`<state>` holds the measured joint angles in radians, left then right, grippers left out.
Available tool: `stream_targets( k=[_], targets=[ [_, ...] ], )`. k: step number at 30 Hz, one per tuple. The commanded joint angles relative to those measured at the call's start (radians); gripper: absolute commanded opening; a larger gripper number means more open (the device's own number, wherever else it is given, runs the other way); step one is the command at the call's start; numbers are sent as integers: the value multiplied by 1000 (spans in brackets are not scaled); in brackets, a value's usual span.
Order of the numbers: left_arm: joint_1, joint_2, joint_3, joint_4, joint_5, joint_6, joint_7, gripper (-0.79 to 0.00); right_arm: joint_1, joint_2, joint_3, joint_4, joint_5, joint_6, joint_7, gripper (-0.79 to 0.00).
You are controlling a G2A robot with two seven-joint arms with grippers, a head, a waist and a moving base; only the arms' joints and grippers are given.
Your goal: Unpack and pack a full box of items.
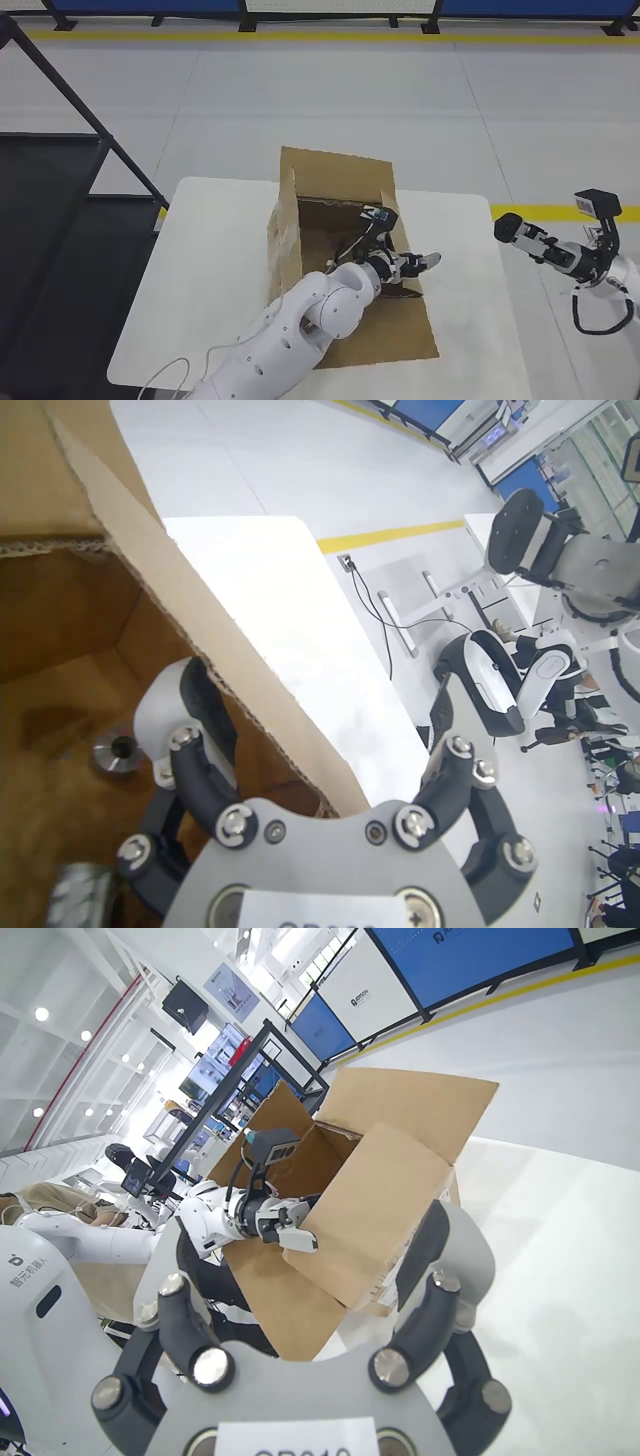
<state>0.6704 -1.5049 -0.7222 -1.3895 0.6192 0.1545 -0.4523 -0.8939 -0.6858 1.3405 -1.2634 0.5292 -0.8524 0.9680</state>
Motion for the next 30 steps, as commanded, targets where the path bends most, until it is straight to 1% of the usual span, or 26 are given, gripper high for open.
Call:
stream_targets(
  k=[1, 9, 15, 18, 21, 24, 27, 30],
  targets=[
    [9, 1, -10, -11, 12, 3, 1, 0, 13, 7, -20, -1, 5, 1, 1, 0],
    [64, 14, -70, -78, 70, 12, -3, 0, 73, 29, -100, 2, 4, 2, 2, 0],
    [135, 32, -127, -196, 107, 1, -17, 0, 127, 40, -166, 0, -6, 24, 24, 0],
    [166, 38, -150, -235, 102, -19, -38, 0, 150, 44, -189, 5, -1, 22, 22, 0],
    [175, 41, -163, -242, 94, -37, -64, 0, 165, 50, -205, 10, 2, 16, 16, 0],
    [165, 37, -162, -225, 81, -47, -79, 0, 170, 59, -210, 16, 2, 2, 1, 0],
    [146, 29, -151, -202, 70, -46, -79, 0, 163, 70, -209, 19, 2, -15, -15, 0],
    [130, 21, -129, -196, 70, -51, -79, 0, 150, 82, -206, 19, 0, -33, -33, 0]
  ],
)
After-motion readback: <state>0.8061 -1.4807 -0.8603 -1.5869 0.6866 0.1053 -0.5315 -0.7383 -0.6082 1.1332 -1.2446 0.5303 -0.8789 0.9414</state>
